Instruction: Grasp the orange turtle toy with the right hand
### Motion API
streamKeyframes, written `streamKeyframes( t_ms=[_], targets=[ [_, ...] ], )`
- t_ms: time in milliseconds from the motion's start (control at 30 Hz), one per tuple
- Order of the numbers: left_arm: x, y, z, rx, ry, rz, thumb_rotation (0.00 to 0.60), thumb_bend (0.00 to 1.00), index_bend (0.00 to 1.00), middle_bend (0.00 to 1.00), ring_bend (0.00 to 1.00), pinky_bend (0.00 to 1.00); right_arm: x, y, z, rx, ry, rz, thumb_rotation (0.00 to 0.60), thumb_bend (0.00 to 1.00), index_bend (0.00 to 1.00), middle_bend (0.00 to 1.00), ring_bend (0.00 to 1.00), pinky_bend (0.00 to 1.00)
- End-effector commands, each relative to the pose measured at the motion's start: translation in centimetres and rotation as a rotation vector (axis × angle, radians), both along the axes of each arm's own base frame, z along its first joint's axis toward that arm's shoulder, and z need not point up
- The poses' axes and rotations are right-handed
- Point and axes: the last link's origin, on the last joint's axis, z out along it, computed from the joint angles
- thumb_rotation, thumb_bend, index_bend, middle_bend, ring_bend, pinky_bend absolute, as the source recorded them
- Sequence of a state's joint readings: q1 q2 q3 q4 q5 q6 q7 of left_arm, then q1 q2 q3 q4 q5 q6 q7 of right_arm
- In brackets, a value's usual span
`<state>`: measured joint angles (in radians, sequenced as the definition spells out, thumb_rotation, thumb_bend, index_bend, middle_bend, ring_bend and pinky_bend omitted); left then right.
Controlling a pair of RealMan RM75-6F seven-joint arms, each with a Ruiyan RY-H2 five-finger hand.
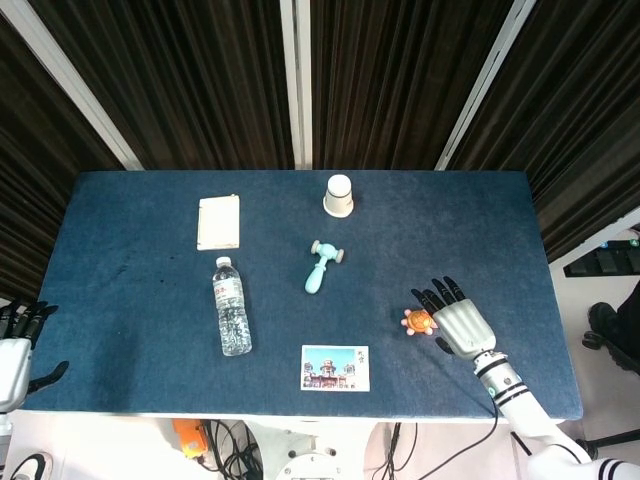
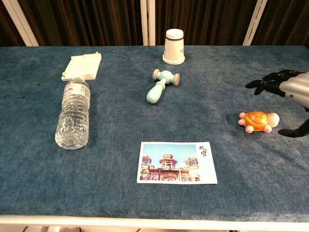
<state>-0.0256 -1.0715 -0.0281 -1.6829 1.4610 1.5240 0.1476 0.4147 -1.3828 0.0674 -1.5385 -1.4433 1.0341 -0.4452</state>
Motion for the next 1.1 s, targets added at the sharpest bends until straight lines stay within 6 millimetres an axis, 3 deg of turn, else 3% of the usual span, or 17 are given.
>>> streamKeyframes(
  t_ms=[33, 400, 700, 833, 1000, 1100],
  targets=[
    [-0.1, 0.0, 0.0, -0.001, -0.002, 0.003, 0.600, 0.16, 0.19, 0.13, 0.00, 0.10, 0.3, -0.4, -0.4, -0.006, 0.003, 0.005, 0.600, 0.18, 0.08, 0.18, 0.00, 0.00],
    [-0.4, 0.0, -0.1, -0.005, -0.003, 0.011, 0.600, 0.16, 0.19, 0.13, 0.00, 0.10, 0.3, -0.7, -1.6, -0.003, 0.011, 0.003, 0.600, 0.23, 0.16, 0.24, 0.00, 0.00],
    [-0.4, 0.1, -0.1, -0.007, -0.002, 0.008, 0.600, 0.16, 0.19, 0.13, 0.00, 0.10, 0.3, -0.7, -2.1, -0.001, 0.004, 0.028, 0.600, 0.27, 0.34, 0.32, 0.03, 0.00],
    [-0.4, 0.1, -0.1, -0.007, -0.003, 0.009, 0.600, 0.16, 0.19, 0.13, 0.00, 0.10, 0.4, -0.7, -2.2, -0.007, 0.007, 0.033, 0.600, 0.29, 0.48, 0.43, 0.09, 0.00],
    [-0.4, 0.1, -0.1, -0.007, -0.003, 0.007, 0.600, 0.16, 0.19, 0.13, 0.00, 0.10, 0.8, -0.8, -2.1, -0.072, -0.019, 0.075, 0.600, 0.39, 0.89, 0.77, 0.30, 0.00],
    [-0.4, 0.1, -0.1, -0.008, -0.003, 0.008, 0.600, 0.16, 0.19, 0.13, 0.00, 0.10, 0.4, -0.8, -2.3, -0.092, -0.022, 0.085, 0.600, 0.46, 1.00, 0.90, 0.41, 0.00]
  ],
)
